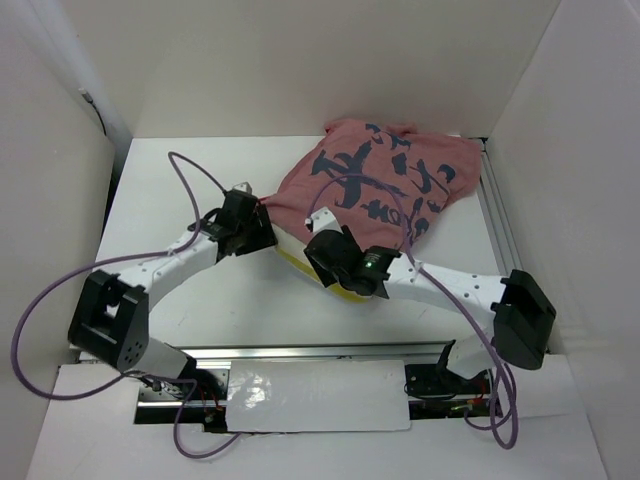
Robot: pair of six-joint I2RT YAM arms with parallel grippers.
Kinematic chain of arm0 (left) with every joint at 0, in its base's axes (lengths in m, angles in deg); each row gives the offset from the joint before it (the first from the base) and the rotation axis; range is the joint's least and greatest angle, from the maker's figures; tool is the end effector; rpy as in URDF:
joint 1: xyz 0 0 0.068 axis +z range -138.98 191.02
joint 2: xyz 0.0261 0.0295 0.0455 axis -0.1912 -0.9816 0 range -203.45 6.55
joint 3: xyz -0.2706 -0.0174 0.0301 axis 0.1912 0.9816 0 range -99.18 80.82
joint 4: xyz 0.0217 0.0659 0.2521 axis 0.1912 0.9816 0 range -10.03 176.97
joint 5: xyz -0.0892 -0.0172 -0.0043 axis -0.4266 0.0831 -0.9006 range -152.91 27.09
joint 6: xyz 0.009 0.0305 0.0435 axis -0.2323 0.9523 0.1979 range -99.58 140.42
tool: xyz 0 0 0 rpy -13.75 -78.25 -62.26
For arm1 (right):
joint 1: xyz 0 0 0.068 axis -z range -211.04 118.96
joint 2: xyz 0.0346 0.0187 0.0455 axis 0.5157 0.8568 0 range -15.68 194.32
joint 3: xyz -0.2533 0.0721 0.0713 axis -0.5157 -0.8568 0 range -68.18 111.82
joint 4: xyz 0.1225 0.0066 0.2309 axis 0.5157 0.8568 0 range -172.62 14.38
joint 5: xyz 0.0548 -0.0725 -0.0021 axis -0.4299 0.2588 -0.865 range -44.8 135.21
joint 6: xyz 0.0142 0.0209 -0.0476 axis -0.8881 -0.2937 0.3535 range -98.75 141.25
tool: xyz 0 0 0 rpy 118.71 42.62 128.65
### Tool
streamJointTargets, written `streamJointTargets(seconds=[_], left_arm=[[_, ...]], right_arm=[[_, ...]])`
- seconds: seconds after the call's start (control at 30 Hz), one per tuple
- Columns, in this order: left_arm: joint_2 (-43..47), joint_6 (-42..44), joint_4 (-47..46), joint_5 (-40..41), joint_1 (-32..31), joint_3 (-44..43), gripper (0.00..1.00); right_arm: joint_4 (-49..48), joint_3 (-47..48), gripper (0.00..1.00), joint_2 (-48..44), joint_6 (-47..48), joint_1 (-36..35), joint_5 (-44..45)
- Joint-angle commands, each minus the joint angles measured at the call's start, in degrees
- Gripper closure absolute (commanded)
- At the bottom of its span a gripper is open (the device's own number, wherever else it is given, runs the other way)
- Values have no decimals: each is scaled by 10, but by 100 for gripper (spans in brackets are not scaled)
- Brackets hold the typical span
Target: Put the pillow into the pillowcase
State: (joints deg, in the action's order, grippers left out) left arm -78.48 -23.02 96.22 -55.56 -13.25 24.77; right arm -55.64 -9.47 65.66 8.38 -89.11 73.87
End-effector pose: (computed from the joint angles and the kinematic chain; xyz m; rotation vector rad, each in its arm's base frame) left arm 0.2913 -0.1263 0.2327 -0.4607 2.3478 -0.4211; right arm 0.1719 0.2435 0.2555 -0.6821 2.1994 0.0123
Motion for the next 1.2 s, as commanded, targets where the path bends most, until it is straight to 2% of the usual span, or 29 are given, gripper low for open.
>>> streamJointTargets(seconds=[0.0,0.03,0.17,0.2,0.27,0.4,0.43,0.5,0.53,0.57,0.63,0.7,0.8,0.87,0.9,0.93,0.97,1.07,1.17], left_arm=[[89,4,9,-57,-2,36,24],[107,4,9,-65,-2,49,1],[182,4,-24,-114,-7,112,1],[182,4,-33,-127,-16,120,1],[189,4,-77,-179,-40,135,1],[168,-22,-161,-194,-94,161,1],[143,-32,-173,-194,-101,161,1],[112,-47,-214,-204,-118,155,3],[79,-55,-248,-212,-125,148,9],[79,-55,-249,-212,-126,148,9],[24,-70,-312,-241,-131,136,11],[-39,-70,-349,-262,-131,120,15],[-107,-85,-341,-276,-136,57,16],[-154,-98,-357,-312,-130,34,30],[-161,-109,-394,-312,-130,34,40],[-166,-116,-418,-318,-130,34,92],[-167,-131,-426,-318,-123,40,100],[-147,-137,-449,-298,-117,57,100],[-94,-142,-514,-255,-117,87,100]], right_arm=[[-24,56,35,31,13,11,70],[-29,61,37,37,19,11,63],[-36,73,40,61,24,24,44],[-36,79,44,61,24,24,38],[-36,79,47,66,19,42,27],[-24,84,67,73,6,59,20],[-24,84,75,73,6,64,20],[-17,90,80,73,-2,64,8],[-11,95,87,62,-2,64,-21],[-11,95,88,62,-2,64,-21],[-11,95,97,38,-2,64,-52],[-18,95,100,20,-2,64,-123],[-39,88,100,-22,-2,59,-211],[-51,81,100,-51,-9,59,-230],[-51,75,100,-60,-9,59,-225],[-51,75,100,-67,-22,59,-218],[-46,69,100,-79,-22,59,-195],[-38,69,100,-93,-29,59,-175],[-31,64,100,-104,-29,59,-226]])
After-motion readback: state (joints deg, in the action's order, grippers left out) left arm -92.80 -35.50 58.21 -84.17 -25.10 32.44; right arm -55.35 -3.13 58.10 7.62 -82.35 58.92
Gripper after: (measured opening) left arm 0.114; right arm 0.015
